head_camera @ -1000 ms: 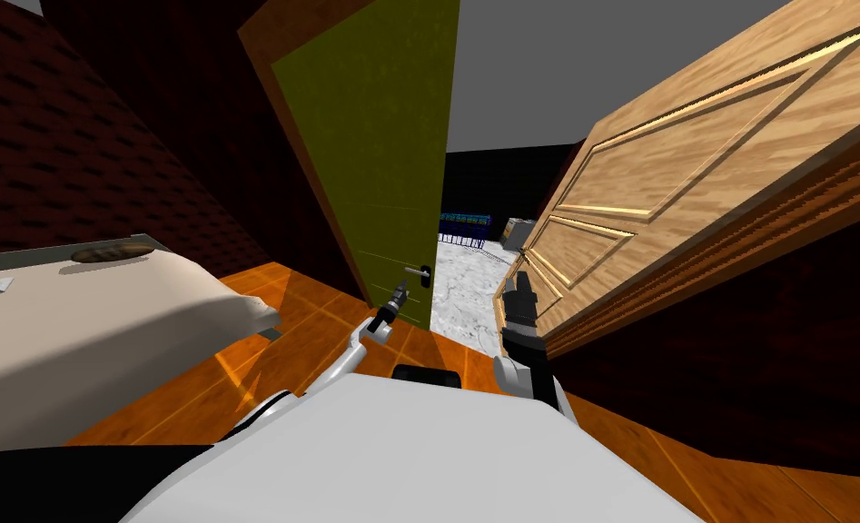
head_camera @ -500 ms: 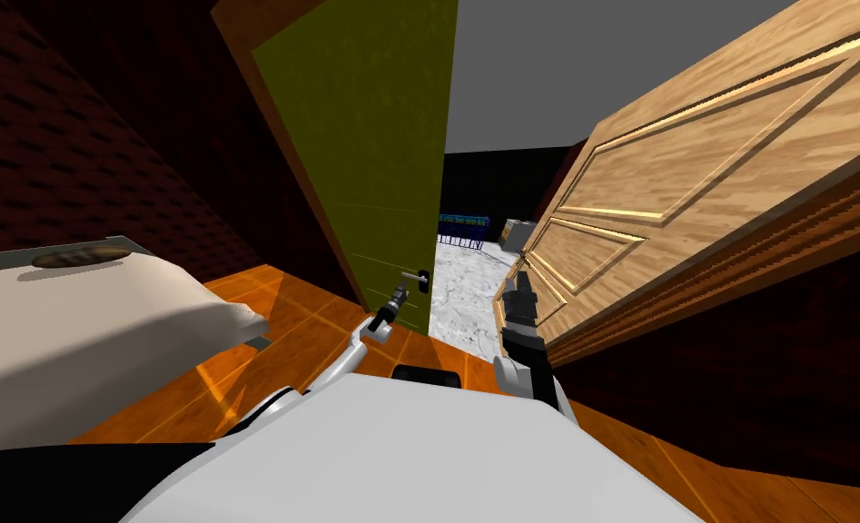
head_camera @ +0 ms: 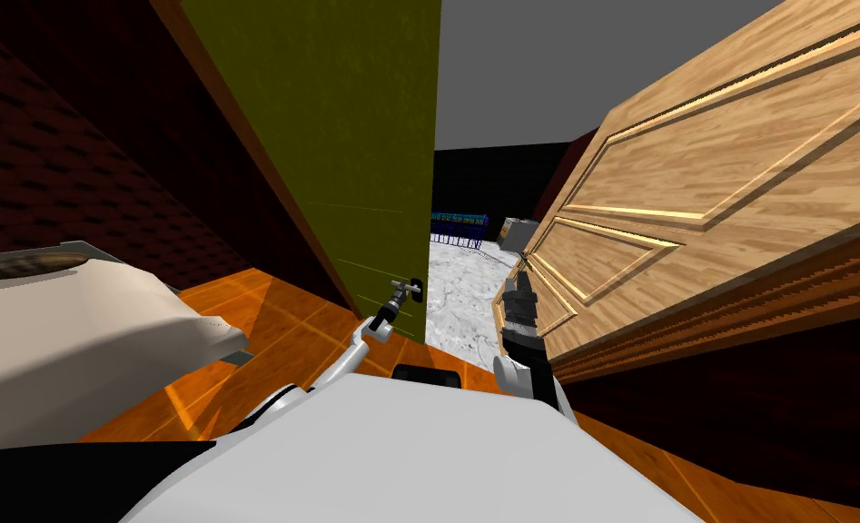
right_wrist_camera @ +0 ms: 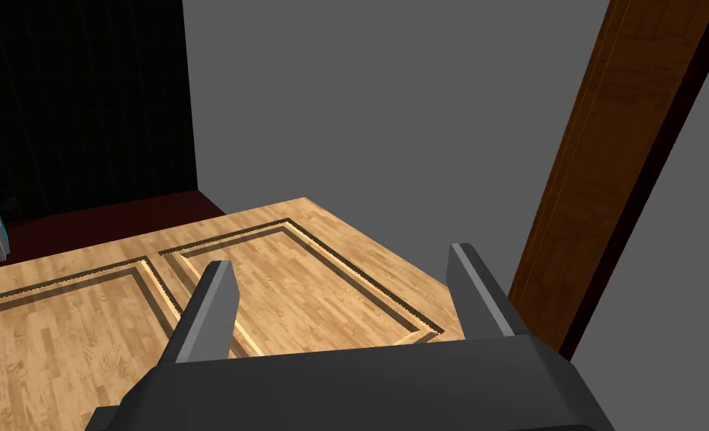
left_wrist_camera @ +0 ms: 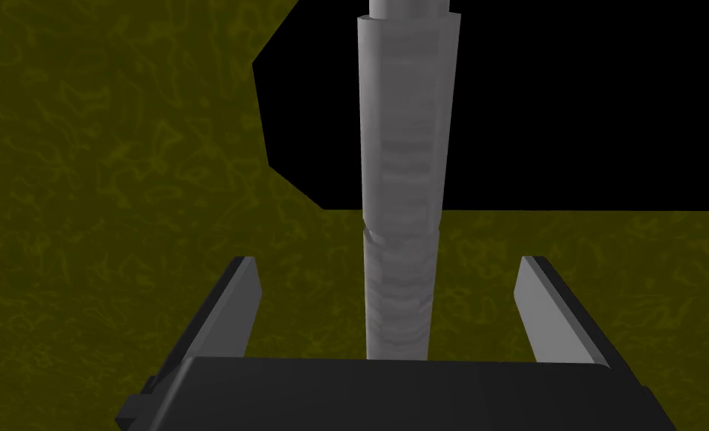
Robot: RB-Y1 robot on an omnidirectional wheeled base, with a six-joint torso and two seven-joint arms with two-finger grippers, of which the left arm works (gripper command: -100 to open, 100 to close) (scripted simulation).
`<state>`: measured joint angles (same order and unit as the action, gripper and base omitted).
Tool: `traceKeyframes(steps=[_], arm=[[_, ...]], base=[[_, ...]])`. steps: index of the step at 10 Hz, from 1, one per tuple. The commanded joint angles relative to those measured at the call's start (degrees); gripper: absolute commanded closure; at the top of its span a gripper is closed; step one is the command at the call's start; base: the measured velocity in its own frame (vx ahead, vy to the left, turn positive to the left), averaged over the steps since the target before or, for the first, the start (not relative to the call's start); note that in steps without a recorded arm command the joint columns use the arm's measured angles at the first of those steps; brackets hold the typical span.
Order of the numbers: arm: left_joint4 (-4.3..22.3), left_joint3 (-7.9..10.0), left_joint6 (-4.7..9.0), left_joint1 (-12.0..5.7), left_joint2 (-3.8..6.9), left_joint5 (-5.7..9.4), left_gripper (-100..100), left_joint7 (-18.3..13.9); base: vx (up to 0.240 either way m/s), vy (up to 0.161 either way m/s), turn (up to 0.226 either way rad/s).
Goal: Push the door open
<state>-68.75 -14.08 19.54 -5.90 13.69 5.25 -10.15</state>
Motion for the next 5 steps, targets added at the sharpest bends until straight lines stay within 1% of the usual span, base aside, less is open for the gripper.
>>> traceKeyframes(steps=[1,2,5], arm=[[0.00,0.00,0.00,0.00,0.00,0.00,-100,0.00],[0.00,0.00,0.00,0.00,0.00,0.00,100,0.00],[0.00,0.00,0.00,0.00,0.00,0.00,100,0.00]], base=[[0.081,-0.020,-0.001],[-0.010,0.003,0.003],[-0.012,0.005,-0.009]])
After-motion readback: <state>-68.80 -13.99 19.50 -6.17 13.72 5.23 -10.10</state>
